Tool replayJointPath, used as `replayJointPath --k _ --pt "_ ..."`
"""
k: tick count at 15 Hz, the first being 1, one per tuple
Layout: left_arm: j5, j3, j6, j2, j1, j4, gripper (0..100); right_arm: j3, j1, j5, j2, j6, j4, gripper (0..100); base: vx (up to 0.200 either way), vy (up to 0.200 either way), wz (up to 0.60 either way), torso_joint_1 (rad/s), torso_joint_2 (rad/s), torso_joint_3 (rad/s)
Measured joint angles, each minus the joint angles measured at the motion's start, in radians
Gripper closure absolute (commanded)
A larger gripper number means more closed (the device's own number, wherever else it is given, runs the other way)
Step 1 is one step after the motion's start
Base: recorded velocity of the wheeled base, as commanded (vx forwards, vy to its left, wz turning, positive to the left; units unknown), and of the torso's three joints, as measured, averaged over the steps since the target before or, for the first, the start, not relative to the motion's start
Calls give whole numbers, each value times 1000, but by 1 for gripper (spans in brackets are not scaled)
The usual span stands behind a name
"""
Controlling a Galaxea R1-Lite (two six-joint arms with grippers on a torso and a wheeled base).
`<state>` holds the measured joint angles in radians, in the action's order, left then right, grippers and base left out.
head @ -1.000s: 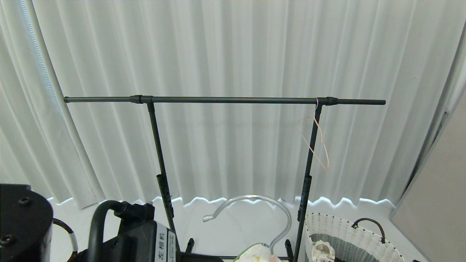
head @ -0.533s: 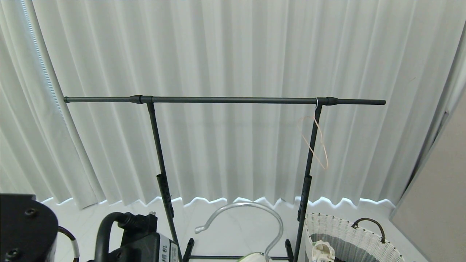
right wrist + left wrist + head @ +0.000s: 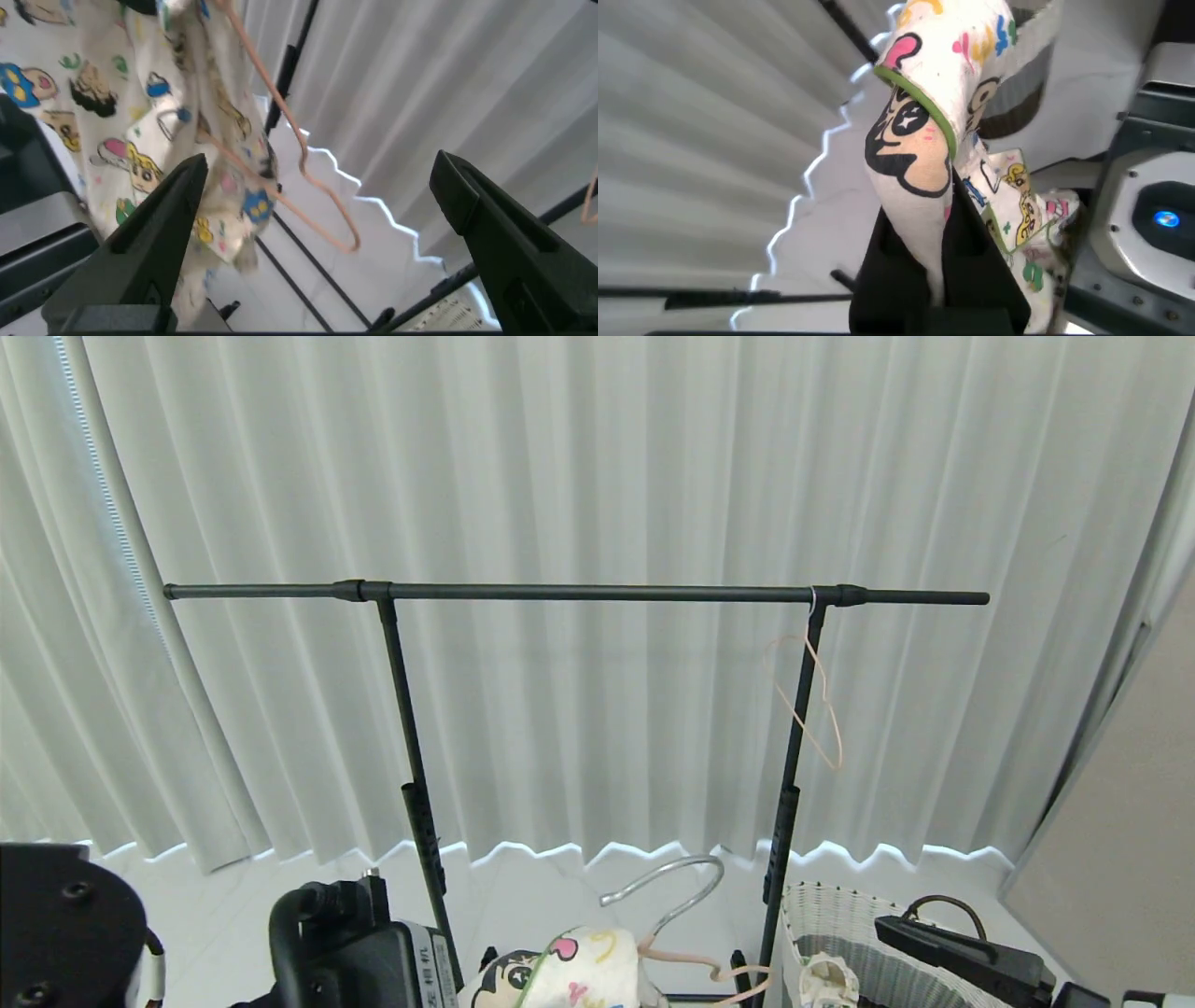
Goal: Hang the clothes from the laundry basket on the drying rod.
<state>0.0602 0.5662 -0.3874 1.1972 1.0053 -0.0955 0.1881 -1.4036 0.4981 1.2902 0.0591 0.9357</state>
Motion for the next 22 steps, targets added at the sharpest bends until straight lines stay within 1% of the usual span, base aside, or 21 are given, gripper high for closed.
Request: replayJointPath --k 3,5,7,8,11,16,19,22 --pt "10 2 -5 -18 -22 -7 100 -9 16 -4 0 -1 -1 0 0 0 0 0 0 0" --pt "12 24 -6 -23 -68 -76 100 -22 18 -7 2 -13 -2 0 0 0 0 0 0 0" --pt "32 67 -6 -23 -106 -120 100 -20 23 -8 18 -51 -9 0 0 0 0 0 0 0" --pt "46 89 -4 -23 -114 -122 100 -7 32 -8 37 -81 -9 0 0 0 0 0 0 0" --pt "53 147 1 -24 -123 -126 100 90 90 -8 136 -165 -10 0 0 0 0 0 0 0" --pt "53 230 0 -21 -124 -125 100 354 226 -8 363 -231 -53 0 0 0 0 0 0 0" --pt "53 248 -2 -21 -123 -125 100 420 277 -8 453 -239 -58 0 0 0 0 0 0 0" --pt "48 254 1 -21 -121 -125 100 457 289 -8 504 -240 -57 0 0 0 0 0 0 0"
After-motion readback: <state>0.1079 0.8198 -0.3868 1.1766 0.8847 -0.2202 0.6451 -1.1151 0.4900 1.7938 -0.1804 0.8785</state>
